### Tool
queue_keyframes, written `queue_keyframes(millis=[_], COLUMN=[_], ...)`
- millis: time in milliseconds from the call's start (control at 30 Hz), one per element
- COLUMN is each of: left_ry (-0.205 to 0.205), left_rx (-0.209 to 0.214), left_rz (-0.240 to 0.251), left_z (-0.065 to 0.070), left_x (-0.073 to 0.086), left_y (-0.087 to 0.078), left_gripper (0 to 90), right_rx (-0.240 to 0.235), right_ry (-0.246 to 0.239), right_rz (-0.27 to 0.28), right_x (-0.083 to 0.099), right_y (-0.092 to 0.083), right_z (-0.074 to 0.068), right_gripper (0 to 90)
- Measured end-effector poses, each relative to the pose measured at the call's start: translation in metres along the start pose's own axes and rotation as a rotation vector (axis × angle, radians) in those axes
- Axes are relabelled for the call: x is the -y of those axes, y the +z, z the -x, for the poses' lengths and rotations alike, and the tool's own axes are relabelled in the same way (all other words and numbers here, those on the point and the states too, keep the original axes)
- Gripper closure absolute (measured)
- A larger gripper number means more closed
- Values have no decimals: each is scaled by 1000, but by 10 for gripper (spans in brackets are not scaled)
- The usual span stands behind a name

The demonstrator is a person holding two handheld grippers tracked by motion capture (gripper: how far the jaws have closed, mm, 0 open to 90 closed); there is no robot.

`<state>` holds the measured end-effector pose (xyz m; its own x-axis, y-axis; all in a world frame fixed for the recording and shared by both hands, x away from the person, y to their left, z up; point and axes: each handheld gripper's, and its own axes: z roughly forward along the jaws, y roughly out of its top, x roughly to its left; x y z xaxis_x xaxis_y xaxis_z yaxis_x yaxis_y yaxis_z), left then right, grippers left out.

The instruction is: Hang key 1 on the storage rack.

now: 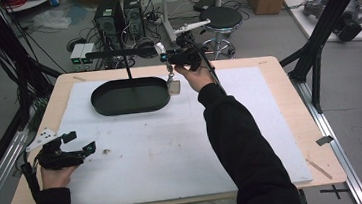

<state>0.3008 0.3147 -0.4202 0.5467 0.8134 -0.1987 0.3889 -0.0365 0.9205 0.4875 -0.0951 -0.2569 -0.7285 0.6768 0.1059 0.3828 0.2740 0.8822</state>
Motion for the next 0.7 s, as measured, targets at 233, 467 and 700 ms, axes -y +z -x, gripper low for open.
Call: queue_keyframes(millis=[233,467,700], left_ry=[-1,7,12], left_rx=[0,9,9], left_rz=[3,-9,-14], left_z=[0,1,1], left_x=[0,0,0], left_y=[0,1,2], left_gripper=[26,26,26], right_rx=[8,13,21], right_ry=[-28,-53,-61], right_rz=[3,1,6], right_x=[-22,-40,-55], right_y=[12,20,36], right_z=[-2,-5,-4], right_gripper=[747,747,747])
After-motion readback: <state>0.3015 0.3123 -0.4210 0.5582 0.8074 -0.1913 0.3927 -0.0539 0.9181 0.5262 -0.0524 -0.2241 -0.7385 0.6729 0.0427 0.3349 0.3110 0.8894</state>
